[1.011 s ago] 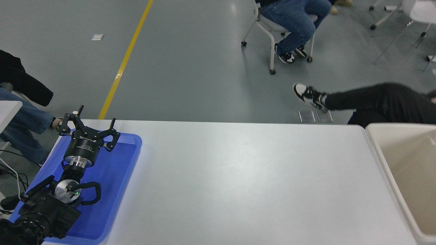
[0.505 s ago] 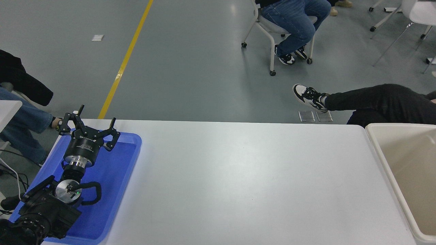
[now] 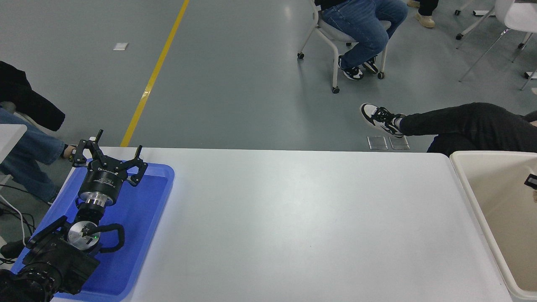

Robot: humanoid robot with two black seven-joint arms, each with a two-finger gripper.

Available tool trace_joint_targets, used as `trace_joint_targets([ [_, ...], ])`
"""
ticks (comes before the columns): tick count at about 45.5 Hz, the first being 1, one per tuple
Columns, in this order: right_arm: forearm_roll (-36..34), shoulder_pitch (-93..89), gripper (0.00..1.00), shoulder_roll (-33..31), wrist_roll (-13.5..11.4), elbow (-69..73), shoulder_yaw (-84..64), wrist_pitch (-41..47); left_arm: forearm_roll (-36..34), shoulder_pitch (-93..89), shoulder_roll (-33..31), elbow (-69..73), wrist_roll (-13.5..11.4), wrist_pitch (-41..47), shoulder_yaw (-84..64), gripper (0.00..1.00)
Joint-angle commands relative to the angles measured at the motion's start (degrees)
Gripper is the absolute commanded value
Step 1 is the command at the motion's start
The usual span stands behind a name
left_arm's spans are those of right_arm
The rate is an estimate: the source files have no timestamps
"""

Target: Pick up paper ball place in dustbin

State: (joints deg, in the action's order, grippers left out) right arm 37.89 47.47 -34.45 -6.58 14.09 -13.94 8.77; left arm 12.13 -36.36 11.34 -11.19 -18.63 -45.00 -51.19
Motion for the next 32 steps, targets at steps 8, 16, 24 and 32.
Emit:
trace_joint_targets([
  [8,-0.98,-2.73,1.00,1.14,-0.01,-0.55,4.80,-0.60,0.00,-0.03,0.00,0.03,0.08,0.00,-0.05,1.00],
  [16,-0.98,-2.73,1.00,1.14,-0.01,-0.46,5.94,-0.51,0.00,0.06,0.00,0.03,0.08,0.00,0.04,1.00],
  [24,-1.06,-3.00,1.00,1.32,0.08,0.15,6.12,-0.60,0.00,-0.03,0.00,0.03,0.08,0.00,0.04,1.00],
  [32,-1.15,-2.91,1.00,1.67,0.34,0.33,10.24,-0.42,0.00,-0.03,0.00,-0.14,0.08,0.00,0.04,1.00],
])
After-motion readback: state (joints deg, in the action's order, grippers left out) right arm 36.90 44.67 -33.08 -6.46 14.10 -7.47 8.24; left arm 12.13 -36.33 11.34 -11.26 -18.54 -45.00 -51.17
